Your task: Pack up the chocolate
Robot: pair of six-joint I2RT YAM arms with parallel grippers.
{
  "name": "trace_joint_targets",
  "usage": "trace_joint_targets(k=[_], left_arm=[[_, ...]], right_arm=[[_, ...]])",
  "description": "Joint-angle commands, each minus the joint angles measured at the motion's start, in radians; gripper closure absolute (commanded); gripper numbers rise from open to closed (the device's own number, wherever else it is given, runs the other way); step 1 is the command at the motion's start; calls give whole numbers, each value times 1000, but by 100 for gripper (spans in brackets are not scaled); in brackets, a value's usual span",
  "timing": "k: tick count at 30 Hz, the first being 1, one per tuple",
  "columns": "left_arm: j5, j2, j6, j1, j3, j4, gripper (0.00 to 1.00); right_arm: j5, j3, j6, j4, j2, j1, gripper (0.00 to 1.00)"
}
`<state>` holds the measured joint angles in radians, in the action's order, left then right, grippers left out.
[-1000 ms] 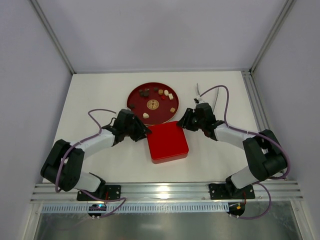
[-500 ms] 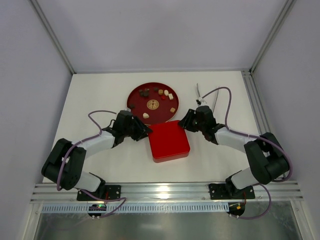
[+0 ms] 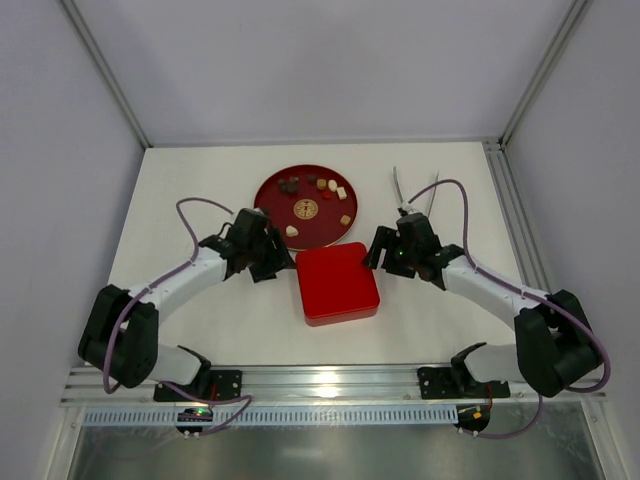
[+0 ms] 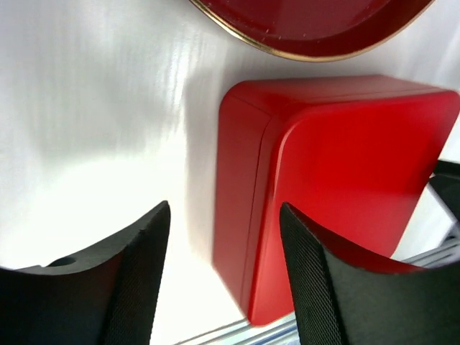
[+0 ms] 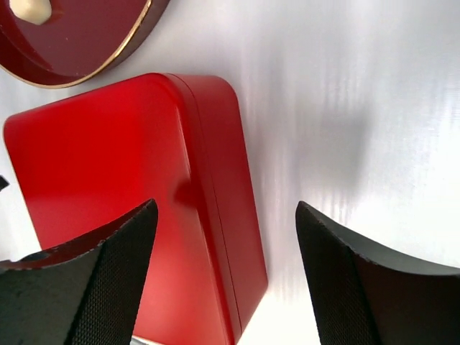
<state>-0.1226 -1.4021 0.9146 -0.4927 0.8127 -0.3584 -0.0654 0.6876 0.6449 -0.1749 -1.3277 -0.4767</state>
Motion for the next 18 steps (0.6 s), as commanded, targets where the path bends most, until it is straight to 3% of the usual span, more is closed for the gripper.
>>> trace_joint_targets(k=[1,6,12,18], left_arm=[[64,74,-151,0,104,-250,37],[81,192,-233,0,224,-332,29],[109,317,-296,0,296,-404,23],[149,413,-348,0,338,-474,18]], right_arm=[[41,104,-65,-179,90,21,21],[61,236,-106,-261,222,27,0],[159,332,-142,-346,356,29,0],[262,308,-154,-419,492,30,0]])
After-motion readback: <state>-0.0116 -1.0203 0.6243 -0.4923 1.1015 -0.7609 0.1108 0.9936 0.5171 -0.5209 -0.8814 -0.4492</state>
